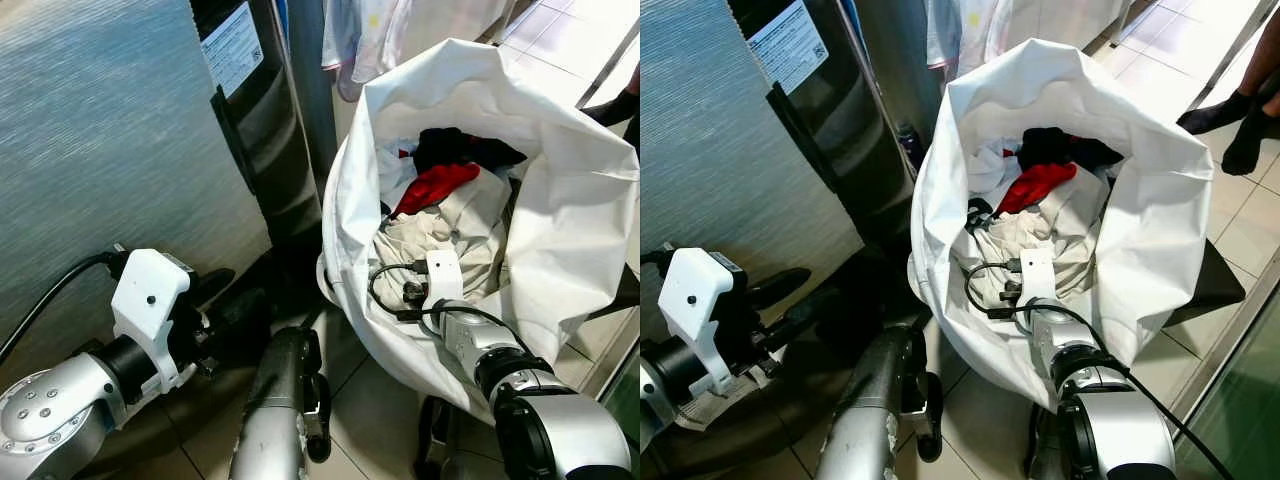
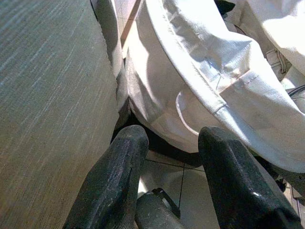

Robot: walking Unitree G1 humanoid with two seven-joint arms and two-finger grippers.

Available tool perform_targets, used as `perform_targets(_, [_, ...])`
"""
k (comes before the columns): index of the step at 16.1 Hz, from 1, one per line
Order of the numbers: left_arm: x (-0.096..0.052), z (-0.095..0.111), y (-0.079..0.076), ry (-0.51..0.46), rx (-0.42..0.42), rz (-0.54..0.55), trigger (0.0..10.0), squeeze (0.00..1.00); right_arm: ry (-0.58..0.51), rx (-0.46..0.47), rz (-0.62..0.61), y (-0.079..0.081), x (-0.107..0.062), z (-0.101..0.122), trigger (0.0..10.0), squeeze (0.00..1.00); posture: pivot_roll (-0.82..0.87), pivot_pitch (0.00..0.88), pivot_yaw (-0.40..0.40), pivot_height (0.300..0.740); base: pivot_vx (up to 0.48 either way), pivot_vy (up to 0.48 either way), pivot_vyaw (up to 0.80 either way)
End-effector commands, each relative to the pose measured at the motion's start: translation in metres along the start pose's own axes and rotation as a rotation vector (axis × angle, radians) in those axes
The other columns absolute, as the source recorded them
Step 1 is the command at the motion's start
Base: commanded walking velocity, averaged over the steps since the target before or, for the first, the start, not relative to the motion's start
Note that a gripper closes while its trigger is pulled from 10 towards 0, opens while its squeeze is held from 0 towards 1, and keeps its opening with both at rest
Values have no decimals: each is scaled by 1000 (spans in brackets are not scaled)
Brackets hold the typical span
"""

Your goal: Clothes washing

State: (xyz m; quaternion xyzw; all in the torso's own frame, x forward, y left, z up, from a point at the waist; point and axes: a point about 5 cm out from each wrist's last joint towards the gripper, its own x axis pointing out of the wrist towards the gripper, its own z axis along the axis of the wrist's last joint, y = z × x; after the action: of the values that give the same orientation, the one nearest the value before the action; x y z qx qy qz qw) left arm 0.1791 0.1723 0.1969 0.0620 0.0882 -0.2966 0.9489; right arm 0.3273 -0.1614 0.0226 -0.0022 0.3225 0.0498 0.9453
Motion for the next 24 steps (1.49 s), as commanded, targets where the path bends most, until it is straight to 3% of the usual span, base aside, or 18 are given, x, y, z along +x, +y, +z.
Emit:
perform_targets(1, [-1, -3, -1, 15, -6, -3, 10000, 0, 140, 25, -22, -5, -4, -37, 0, 0, 296, 325, 161, 610, 0, 0, 0])
perform_targets(10, [7, -2, 2, -13, -6, -7, 10000, 0, 102, 36, -18, -15, -5, -32, 0, 0, 275, 299, 158, 610, 0, 0, 0])
perform_targets(16, [29, -11, 7, -51, -18, -31, 10000, 0, -106, 30, 42, -37, -13, -3, 0, 0, 142, 217, 144, 610, 0, 0, 0])
perform_targets(18, [46, -12, 9, -94, -16, -50, 10000, 0, -269, 7, 83, -47, -37, 17, 0, 0, 79, 168, 142, 610, 0, 0, 0])
perform_targets(20, [56, -12, 9, -128, -23, -55, 10000, 0, -358, 21, 86, -53, -59, 31, 0, 0, 36, 136, 152, 610, 0, 0, 0])
perform_targets(22, [69, -10, 7, -174, -36, -80, 10000, 0, -472, 51, 117, -58, -96, 49, 0, 0, -17, 98, 162, 610, 0, 0, 0])
perform_targets(23, [71, -10, 7, -181, -38, -83, 10000, 0, -489, 55, 122, -58, -103, 52, 0, 0, -21, 95, 163, 610, 0, 0, 0])
perform_targets(24, [76, -9, 6, -198, -43, -88, 10000, 0, -542, 98, 125, -60, -121, 59, 0, 0, -40, 83, 167, 610, 0, 0, 0])
